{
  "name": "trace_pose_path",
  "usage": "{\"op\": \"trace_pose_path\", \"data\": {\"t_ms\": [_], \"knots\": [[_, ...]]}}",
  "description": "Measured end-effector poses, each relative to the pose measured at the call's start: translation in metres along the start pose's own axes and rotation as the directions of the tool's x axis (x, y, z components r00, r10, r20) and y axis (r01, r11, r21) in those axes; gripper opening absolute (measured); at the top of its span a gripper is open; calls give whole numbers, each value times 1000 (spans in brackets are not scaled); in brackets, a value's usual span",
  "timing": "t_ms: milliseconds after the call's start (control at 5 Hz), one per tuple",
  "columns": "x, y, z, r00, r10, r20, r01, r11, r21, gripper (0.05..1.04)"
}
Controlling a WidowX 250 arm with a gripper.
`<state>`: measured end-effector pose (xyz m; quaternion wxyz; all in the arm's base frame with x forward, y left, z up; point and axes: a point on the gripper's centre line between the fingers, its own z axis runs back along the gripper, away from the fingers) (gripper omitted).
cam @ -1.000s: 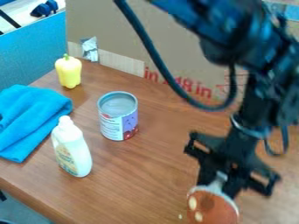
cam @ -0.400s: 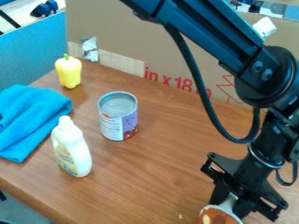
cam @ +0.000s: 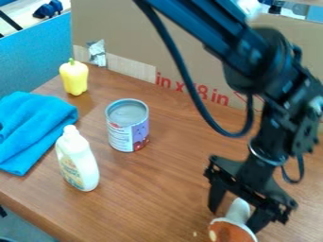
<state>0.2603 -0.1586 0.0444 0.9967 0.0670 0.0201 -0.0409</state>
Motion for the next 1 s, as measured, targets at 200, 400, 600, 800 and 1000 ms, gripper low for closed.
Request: {"op": "trace_pose_path", "data": {"t_ms": [200,400,600,800,1000], "knots": [[-6,8,19,998,28,58,-26,999,-28,1007],[-3,28,50,992,52,114,-45,997,-65,1003],[8,60,73,988,60,140,-51,996,-68,1003],[27,98,86,988,10,155,1,997,-74,1003],[44,113,76,997,-46,69,50,997,-56,1002]]}}
